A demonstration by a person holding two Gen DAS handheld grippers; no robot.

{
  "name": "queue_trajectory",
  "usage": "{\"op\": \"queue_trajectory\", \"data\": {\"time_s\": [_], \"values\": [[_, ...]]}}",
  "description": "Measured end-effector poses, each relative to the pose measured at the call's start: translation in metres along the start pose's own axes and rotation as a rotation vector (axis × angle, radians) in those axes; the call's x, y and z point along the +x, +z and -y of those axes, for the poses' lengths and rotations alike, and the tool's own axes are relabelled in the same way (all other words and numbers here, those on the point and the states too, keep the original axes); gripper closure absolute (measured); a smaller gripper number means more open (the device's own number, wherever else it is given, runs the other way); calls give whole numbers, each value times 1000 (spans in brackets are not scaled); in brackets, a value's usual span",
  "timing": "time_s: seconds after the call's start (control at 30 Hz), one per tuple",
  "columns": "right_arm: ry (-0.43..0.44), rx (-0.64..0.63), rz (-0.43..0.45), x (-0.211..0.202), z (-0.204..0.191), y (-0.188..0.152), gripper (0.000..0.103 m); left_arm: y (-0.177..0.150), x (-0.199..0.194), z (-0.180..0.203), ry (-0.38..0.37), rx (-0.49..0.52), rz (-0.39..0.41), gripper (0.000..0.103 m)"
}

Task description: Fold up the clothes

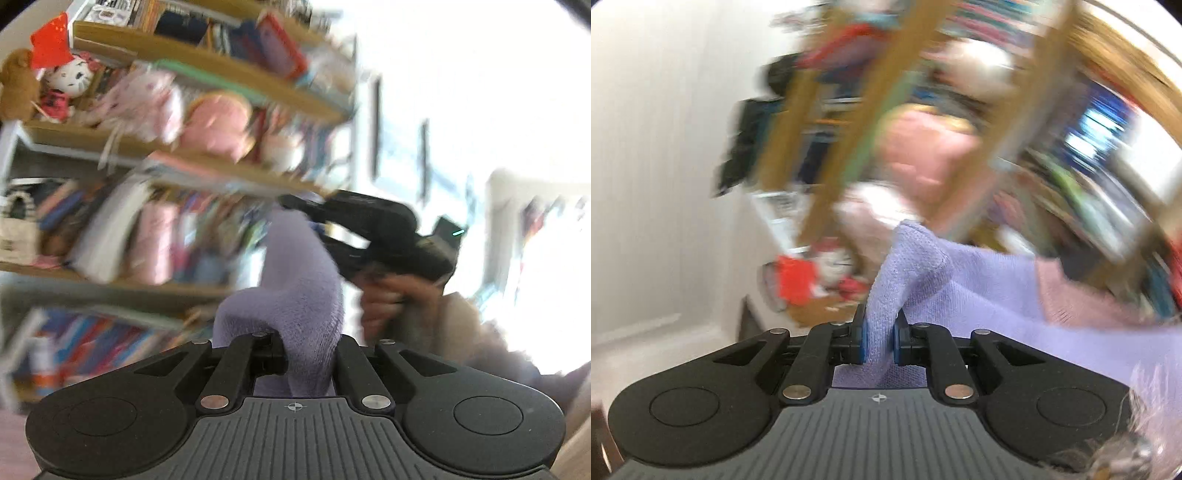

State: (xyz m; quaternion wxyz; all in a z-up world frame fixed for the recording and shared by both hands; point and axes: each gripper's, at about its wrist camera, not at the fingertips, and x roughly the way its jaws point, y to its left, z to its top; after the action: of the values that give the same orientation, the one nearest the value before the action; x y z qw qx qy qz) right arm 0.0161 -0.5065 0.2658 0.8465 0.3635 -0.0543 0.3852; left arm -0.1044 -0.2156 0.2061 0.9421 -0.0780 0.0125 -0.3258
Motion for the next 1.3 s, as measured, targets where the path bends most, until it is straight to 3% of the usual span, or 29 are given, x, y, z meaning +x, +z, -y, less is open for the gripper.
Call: {"op": "queue_trajectory", "data": {"time_s": [0.07,0.17,0.4,0.47,0.53,0.8,0.9,1.03,1.2,1.3], "values": [[12,-37,-60,19,-5,1,91,-5,4,-8,-14,-53,-9,99],[-35,-32,-195,49,11,-24,91,-36,17,-34,45,-136,-142,99],[-385,113,-658,92,115,-181,91,-174,42,-115,291,-312,-656,99],[-444,155,-721,95,136,-212,92,-193,38,-128,335,-313,-709,99],[-498,193,-781,99,155,-242,92,-200,32,-140,346,-333,-725,99],[-489,106,-862,155,143,-287,91,-204,27,-163,361,-381,-750,98],[-525,75,-919,171,140,-307,82,-203,25,-177,376,-416,-738,96],[-506,120,-924,156,140,-307,64,-201,18,-193,396,-469,-699,98],[-504,57,-939,118,120,-297,62,-201,7,-201,409,-552,-705,98],[-529,-75,-953,76,103,-288,61,-198,7,-204,417,-561,-699,94]]}}
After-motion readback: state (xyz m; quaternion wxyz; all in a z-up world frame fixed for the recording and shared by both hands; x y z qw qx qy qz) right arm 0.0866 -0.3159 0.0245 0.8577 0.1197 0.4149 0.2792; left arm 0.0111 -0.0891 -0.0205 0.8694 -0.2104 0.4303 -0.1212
